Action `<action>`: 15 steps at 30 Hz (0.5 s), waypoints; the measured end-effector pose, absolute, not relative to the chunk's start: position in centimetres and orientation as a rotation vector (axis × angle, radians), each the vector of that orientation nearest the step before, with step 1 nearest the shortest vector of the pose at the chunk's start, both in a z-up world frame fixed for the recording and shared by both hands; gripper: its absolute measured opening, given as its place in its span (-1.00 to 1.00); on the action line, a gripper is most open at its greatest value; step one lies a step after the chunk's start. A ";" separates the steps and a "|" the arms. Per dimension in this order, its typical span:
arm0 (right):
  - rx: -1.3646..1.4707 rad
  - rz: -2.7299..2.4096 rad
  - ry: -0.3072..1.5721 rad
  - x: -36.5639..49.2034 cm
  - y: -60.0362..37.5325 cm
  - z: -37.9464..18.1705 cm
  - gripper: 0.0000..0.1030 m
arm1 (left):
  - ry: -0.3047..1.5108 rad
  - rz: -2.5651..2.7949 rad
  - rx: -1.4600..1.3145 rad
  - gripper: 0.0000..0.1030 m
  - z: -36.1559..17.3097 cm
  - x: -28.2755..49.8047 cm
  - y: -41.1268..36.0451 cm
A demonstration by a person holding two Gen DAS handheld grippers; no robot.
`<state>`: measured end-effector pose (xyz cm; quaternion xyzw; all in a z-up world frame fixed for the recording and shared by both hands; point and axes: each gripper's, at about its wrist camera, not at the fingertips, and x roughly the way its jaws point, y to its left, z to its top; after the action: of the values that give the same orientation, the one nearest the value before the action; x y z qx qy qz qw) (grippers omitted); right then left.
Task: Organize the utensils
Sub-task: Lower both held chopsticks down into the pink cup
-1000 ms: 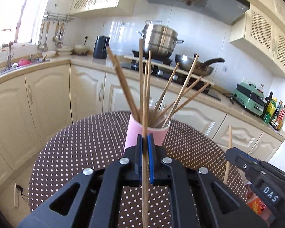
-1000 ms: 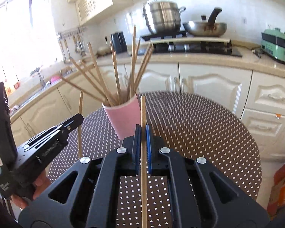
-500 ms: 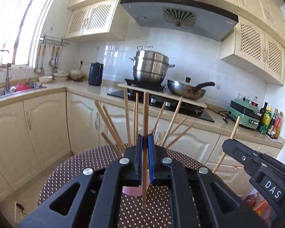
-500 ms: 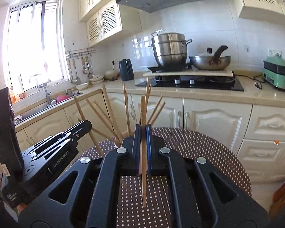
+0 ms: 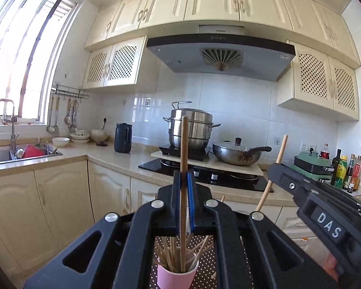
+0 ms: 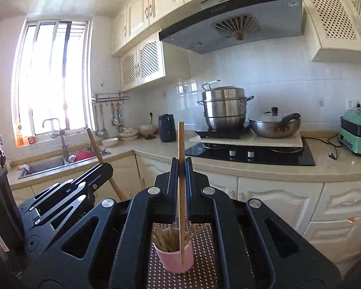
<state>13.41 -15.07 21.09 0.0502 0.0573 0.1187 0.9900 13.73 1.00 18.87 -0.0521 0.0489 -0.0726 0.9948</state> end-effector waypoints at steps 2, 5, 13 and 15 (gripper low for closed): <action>0.096 0.236 0.099 14.2 -14.8 21.2 -0.88 | 0.097 -0.136 -0.098 -0.88 19.2 14.1 0.9; 0.116 0.250 0.090 15.4 -14.3 20.9 -0.88 | 0.099 -0.121 -0.085 -0.88 19.1 14.7 0.8; 0.143 0.269 0.179 19.3 -13.4 17.1 -0.88 | 0.200 -0.107 -0.096 -0.87 16.4 18.0 2.0; 0.152 0.269 0.215 20.1 -13.3 16.0 -0.88 | 0.218 -0.106 -0.081 -0.87 15.3 18.5 2.0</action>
<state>20.11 -13.29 15.95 0.0755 0.1067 0.1335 0.9824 18.48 2.01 15.28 -0.0403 0.1085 -0.0526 0.9919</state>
